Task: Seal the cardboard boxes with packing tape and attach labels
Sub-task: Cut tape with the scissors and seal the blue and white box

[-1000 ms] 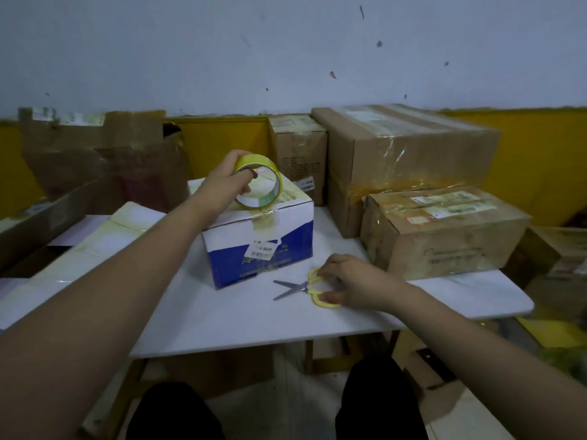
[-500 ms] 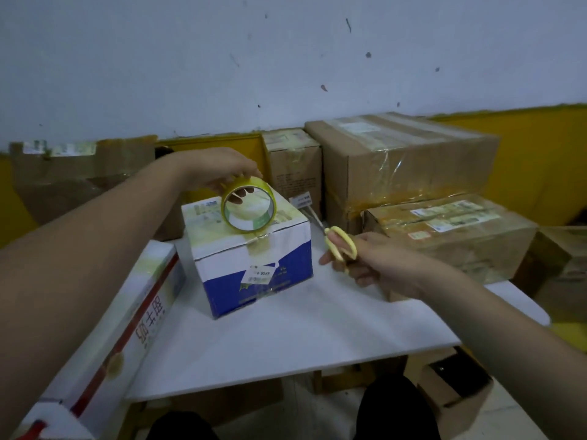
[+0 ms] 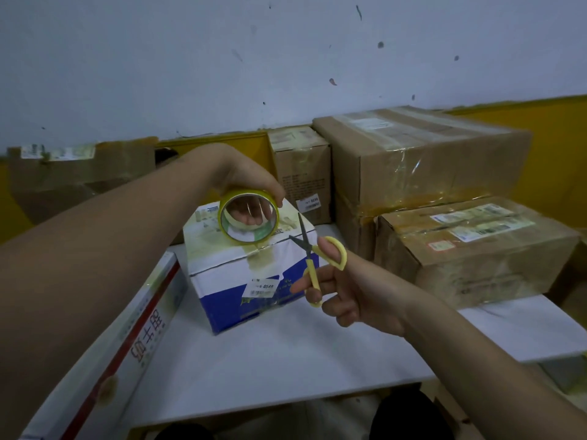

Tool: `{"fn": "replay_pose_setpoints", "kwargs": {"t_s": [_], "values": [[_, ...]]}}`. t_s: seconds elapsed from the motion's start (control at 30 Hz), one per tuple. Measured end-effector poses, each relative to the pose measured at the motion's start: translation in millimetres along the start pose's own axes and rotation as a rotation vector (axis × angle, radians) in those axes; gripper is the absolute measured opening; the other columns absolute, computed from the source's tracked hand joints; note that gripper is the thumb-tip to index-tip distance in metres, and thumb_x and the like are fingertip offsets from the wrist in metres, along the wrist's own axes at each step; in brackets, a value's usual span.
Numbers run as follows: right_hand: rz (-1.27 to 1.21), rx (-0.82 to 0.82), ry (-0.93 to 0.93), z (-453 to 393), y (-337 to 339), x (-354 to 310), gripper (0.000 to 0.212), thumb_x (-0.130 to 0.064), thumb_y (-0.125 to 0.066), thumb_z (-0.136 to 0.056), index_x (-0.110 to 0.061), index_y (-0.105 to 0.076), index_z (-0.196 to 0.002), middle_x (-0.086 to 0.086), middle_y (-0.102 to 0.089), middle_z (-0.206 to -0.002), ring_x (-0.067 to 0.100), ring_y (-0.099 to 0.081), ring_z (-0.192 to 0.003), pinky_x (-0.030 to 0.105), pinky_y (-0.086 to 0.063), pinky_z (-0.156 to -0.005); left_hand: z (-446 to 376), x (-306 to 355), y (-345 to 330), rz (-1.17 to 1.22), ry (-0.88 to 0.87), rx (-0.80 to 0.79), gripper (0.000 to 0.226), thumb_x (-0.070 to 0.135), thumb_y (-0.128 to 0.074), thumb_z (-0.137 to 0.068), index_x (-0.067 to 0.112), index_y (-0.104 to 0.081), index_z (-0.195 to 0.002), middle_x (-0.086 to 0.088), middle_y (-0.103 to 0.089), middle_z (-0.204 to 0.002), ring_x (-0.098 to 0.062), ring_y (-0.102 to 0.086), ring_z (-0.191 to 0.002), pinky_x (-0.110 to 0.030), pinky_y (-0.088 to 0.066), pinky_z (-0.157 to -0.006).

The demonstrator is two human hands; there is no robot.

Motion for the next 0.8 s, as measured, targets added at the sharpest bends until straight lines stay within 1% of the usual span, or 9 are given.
{"fn": "replay_pose_setpoints", "kwargs": {"t_s": [0.07, 0.13, 0.27, 0.37, 0.43, 0.5, 0.6, 0.73, 0.8], "values": [[-0.006, -0.007, 0.012, -6, -4, -4, 0.080, -0.076, -0.041, -0.086, -0.005, -0.072, -0.106, 0.002, -0.052, -0.077, 0.011, -0.024, -0.058, 0.018, -0.022, -0.046, -1, -4, -2, 0.041, -0.008, -0.014, 0.046, 0.037, -0.055, -0.098, 0.007, -0.075, -0.070, -0.009, -0.067, -0.075, -0.016, -0.060, -0.052, -0.022, -0.050, -0.045], [-0.017, -0.008, 0.021, -12, -8, -7, 0.079, -0.076, -0.041, -0.086, -0.006, -0.072, -0.104, 0.001, -0.051, -0.075, 0.011, -0.023, -0.058, 0.018, -0.024, -0.044, -2, -6, -3, 0.044, -0.024, -0.043, 0.043, 0.035, -0.052, -0.098, 0.007, -0.075, -0.076, -0.008, -0.065, -0.076, -0.014, -0.056, -0.053, -0.019, -0.044, -0.042], [-0.042, 0.088, 0.030, -26, -10, -11, 0.078, -0.075, -0.044, -0.087, -0.004, -0.072, -0.102, 0.001, -0.053, -0.068, 0.009, -0.033, -0.050, 0.018, -0.030, -0.042, -5, -7, -7, 0.044, -0.025, -0.117, 0.037, 0.032, -0.045, -0.099, 0.006, -0.062, -0.078, -0.004, -0.055, -0.067, -0.010, -0.042, -0.047, -0.015, -0.030, -0.038], [-0.138, 0.186, 0.046, -34, -10, -9, 0.071, -0.069, -0.050, -0.089, -0.002, -0.071, -0.099, 0.000, -0.053, -0.063, 0.008, -0.035, -0.046, 0.017, -0.032, -0.042, -8, -9, -8, 0.040, -0.043, -0.174, 0.028, 0.031, -0.044, -0.098, 0.007, -0.057, -0.101, -0.001, -0.051, -0.066, -0.009, -0.037, -0.044, -0.016, -0.024, -0.039], [-0.197, 0.209, 0.062, -36, -12, -9, 0.066, -0.067, -0.052, -0.090, -0.003, -0.070, -0.094, 0.001, -0.054, -0.063, 0.007, -0.036, -0.044, 0.017, -0.034, -0.042, -10, -9, -7, 0.014, -0.065, -0.194, 0.028, 0.031, -0.042, -0.099, 0.010, -0.054, -0.113, -0.001, -0.050, -0.065, -0.008, -0.035, -0.042, -0.017, -0.024, -0.039], [-0.217, 0.230, 0.078, -37, -14, -10, 0.063, -0.065, -0.053, -0.090, -0.004, -0.069, -0.089, 0.002, -0.054, -0.065, 0.007, -0.037, -0.044, 0.018, -0.035, -0.042, -11, -9, -6, -0.003, -0.071, -0.216, 0.029, 0.031, -0.040, -0.099, 0.010, -0.051, -0.116, -0.001, -0.048, -0.064, -0.008, -0.034, -0.041, -0.018, -0.025, -0.039], [-0.172, 0.284, 0.113, -35, -17, -14, 0.058, -0.061, -0.053, -0.093, -0.006, -0.068, -0.084, 0.001, -0.053, -0.064, 0.008, -0.036, -0.044, 0.018, -0.036, -0.042, -11, -10, -6, 0.015, -0.061, -0.252, 0.027, 0.032, -0.041, -0.099, 0.012, -0.046, -0.116, 0.000, -0.045, -0.061, -0.008, -0.033, -0.040, -0.018, -0.026, -0.040], [-0.003, 0.385, 0.157, -34, -15, -16, 0.049, -0.054, -0.054, -0.096, -0.009, -0.068, -0.081, -0.002, -0.054, -0.055, 0.008, -0.037, -0.042, 0.021, -0.038, -0.044, -3, -15, -3, 0.047, -0.050, -0.220, 0.027, 0.033, -0.045, -0.100, 0.008, -0.052, -0.103, 0.000, -0.044, -0.059, -0.008, -0.034, -0.041, -0.019, -0.028, -0.040], [0.024, 0.404, 0.168, -34, -16, -13, 0.047, -0.053, -0.055, -0.095, -0.009, -0.069, -0.082, -0.003, -0.056, -0.054, 0.009, -0.039, -0.046, 0.022, -0.039, -0.046, 3, -19, -1, 0.105, -0.072, -0.182, 0.028, 0.032, -0.046, -0.100, 0.007, -0.057, -0.109, 0.000, -0.046, -0.060, -0.009, -0.035, -0.041, -0.019, -0.030, -0.040]]}}
Point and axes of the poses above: each hand's wrist, its own z-axis away from the middle knuckle, its own y-axis out of the back of the hand, x = y × z, the point moved 5 cm from there along -z, towards the middle knuckle
